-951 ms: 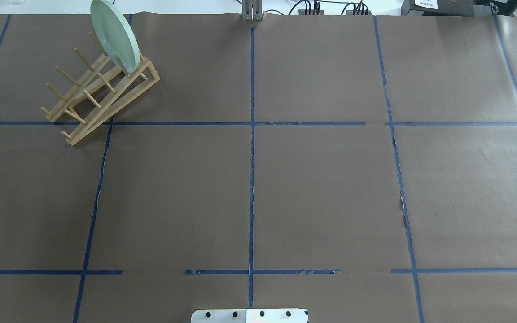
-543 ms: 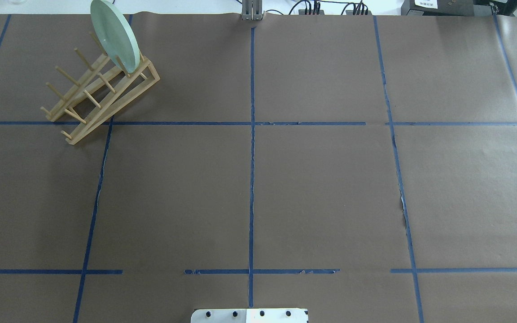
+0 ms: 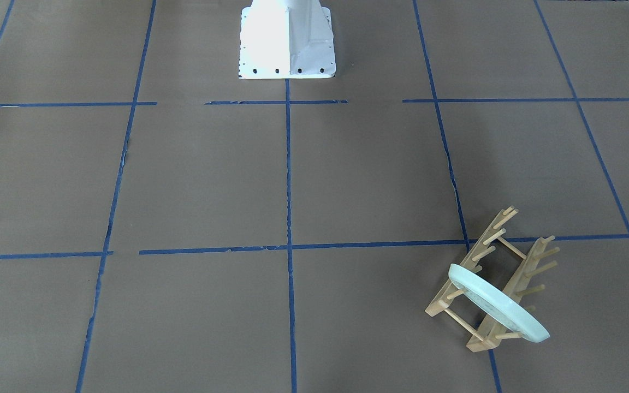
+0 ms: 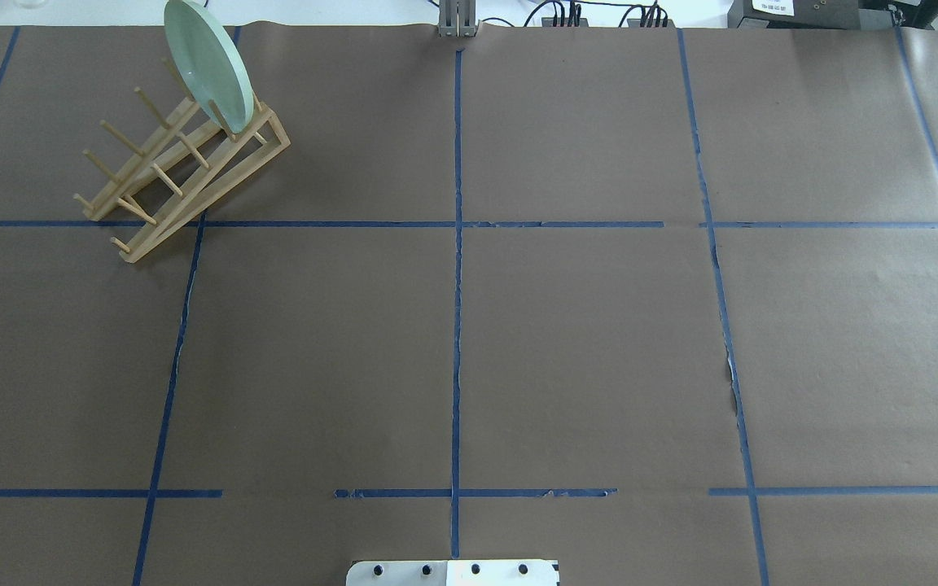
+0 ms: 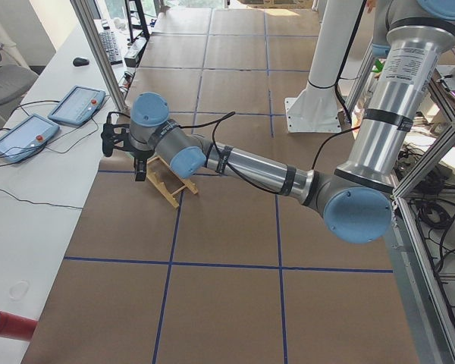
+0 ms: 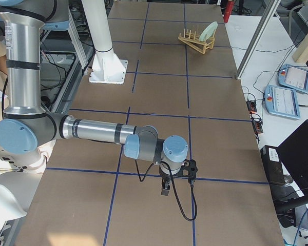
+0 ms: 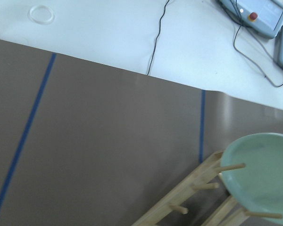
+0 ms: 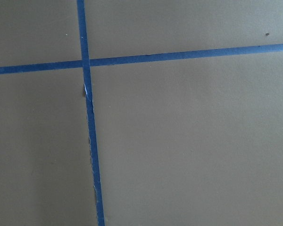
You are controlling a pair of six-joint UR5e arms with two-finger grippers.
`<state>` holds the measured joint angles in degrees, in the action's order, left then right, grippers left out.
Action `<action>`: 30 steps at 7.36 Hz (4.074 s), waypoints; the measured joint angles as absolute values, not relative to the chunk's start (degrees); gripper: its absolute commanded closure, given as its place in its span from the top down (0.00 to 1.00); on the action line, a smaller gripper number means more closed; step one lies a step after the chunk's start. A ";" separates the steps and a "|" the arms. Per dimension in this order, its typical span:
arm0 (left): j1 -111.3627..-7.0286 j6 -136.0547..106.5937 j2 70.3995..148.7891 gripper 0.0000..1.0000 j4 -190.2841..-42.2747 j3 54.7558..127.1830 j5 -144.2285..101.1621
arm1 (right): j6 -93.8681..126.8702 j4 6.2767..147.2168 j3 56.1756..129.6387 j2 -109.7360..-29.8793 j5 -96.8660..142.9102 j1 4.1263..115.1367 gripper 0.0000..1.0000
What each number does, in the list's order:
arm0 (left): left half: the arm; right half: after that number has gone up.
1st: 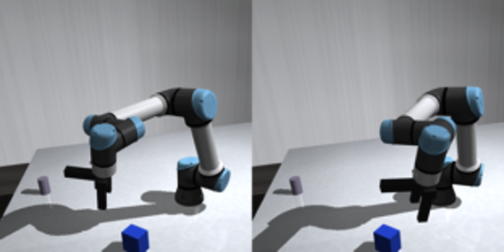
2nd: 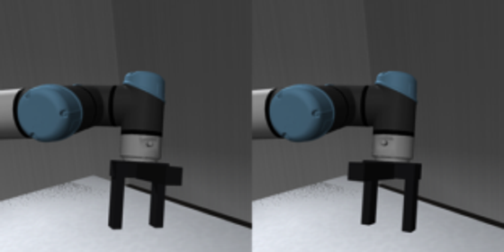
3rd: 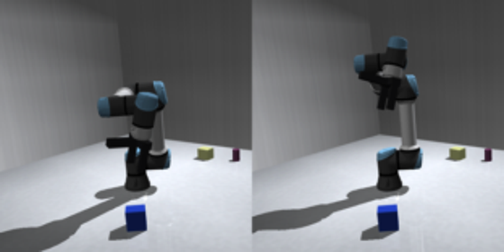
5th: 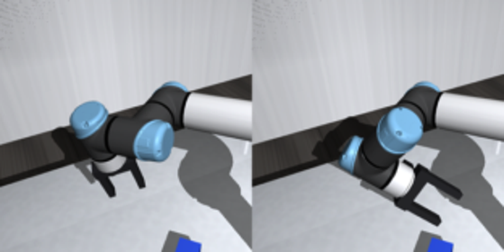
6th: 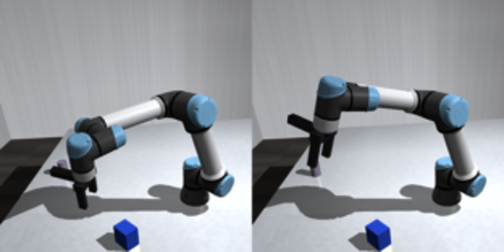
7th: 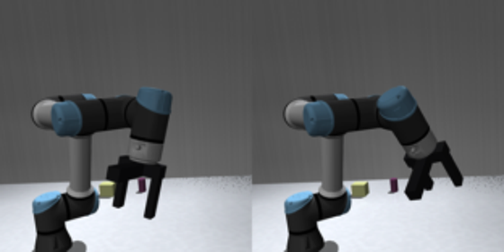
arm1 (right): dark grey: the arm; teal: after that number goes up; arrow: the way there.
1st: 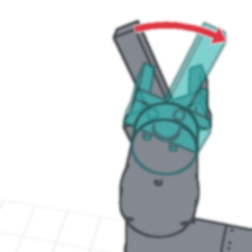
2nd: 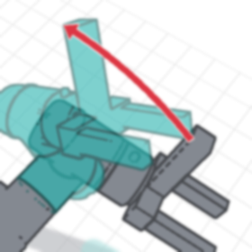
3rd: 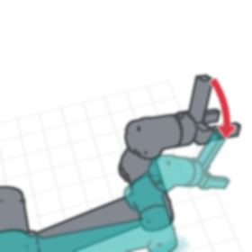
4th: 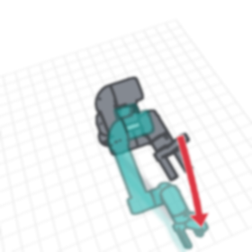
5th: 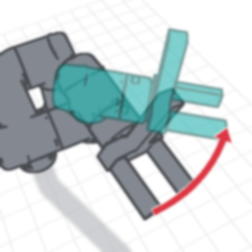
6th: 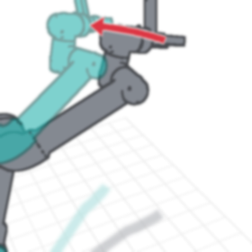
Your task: Place plate on table
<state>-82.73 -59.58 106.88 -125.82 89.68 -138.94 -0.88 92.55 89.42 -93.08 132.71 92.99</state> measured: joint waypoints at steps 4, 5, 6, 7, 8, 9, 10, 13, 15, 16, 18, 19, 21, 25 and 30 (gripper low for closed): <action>-74.10 -99.01 113.10 1.00 -155.74 78.80 -132.61 | -0.88 92.55 89.42 -93.08 132.71 92.99 1.00; -71.75 -108.70 115.20 0.99 -160.29 76.48 -127.77 | -0.88 92.55 89.43 -93.08 132.71 92.99 1.00; -69.03 -117.55 117.47 0.99 -163.63 74.20 -122.08 | -0.88 92.55 89.42 -93.07 132.72 92.99 1.00; -66.27 -123.70 119.52 0.98 -165.47 71.95 -116.83 | -0.88 92.55 89.41 -93.08 132.72 92.99 1.00; -64.22 -126.86 121.08 0.98 -166.25 69.84 -113.47 | -0.88 92.55 89.42 -93.07 132.72 92.99 1.00; -63.12 -128.00 121.68 0.97 -166.49 68.58 -112.08 | -0.88 92.55 89.42 -93.07 132.72 92.99 1.00; -62.39 -128.40 121.87 0.86 -166.54 67.83 -111.49 | -0.88 92.55 89.44 -93.08 132.72 92.99 1.00; -61.79 -129.20 122.15 0.71 -166.43 66.17 -110.71 | -0.88 92.55 89.47 -93.08 132.71 92.99 1.00; -62.23 -129.41 122.23 0.61 -166.18 65.72 -110.44 | -0.88 92.55 89.47 -93.08 132.71 92.99 1.00; -62.55 -129.47 122.35 0.61 -166.04 65.66 -110.41 | -0.88 92.55 89.47 -93.08 132.71 92.99 1.00; -63.18 -129.52 123.46 0.61 -164.66 65.62 -110.39 | -0.88 92.55 89.47 -93.08 132.72 92.99 1.00; -63.30 -129.49 124.29 0.58 -163.56 65.62 -110.39 | -0.88 92.55 89.47 -93.08 132.72 92.99 1.00; -63.36 -129.47 124.89 0.44 -162.80 65.62 -110.39 | -0.88 92.55 89.47 -93.08 132.71 92.99 1.00; -63.35 -129.09 124.98 0.00 -162.69 65.85 -110.49 | -0.88 92.55 89.45 -93.08 132.72 92.99 1.00; -67.91 -128.99 125.16 0.00 -154.32 75.72 -117.90 | -0.88 92.55 89.47 -93.08 132.71 92.99 1.00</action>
<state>-67.91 -128.99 125.16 -154.32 75.72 -117.90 -0.88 92.55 89.47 -93.08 132.71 92.99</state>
